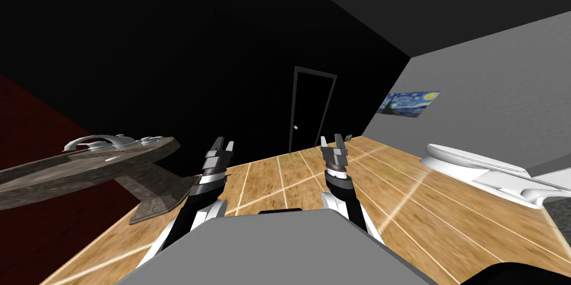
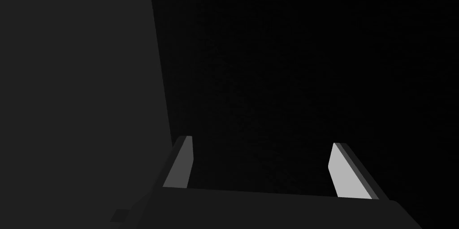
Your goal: Pull the door open
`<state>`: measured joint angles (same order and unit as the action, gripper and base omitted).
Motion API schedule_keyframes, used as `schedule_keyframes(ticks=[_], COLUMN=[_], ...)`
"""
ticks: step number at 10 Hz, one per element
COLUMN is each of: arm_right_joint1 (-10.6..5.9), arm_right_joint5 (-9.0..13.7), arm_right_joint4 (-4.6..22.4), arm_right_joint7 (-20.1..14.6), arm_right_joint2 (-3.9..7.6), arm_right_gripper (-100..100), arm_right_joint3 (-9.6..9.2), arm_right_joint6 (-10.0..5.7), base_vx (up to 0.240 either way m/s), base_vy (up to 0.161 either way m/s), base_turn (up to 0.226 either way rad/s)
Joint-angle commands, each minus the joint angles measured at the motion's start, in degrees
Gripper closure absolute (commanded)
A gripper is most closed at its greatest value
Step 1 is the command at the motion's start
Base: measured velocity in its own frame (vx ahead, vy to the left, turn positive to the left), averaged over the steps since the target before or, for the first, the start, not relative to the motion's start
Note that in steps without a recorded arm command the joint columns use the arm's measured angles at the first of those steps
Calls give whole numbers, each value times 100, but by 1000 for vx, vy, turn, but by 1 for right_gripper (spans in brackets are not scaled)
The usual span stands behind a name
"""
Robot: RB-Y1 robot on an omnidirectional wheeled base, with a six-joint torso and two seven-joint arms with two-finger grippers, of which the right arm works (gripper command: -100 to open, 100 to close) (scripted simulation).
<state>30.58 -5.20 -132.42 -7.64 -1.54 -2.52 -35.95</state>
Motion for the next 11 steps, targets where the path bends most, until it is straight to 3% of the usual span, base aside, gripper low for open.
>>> schedule_keyframes(ticks=[1, 11], arm_right_joint1=[-59, -463], arm_right_joint5=[-35, -277], arm_right_joint4=[160, 1260], arm_right_joint7=[119, 936], arm_right_joint2=[61, 359], arm_right_gripper=[-100, -100], arm_right_joint3=[24, 192], arm_right_joint6=[-29, -230], base_vx=[50, 95], base_vy=[1, -16], base_turn=[-3, 10])
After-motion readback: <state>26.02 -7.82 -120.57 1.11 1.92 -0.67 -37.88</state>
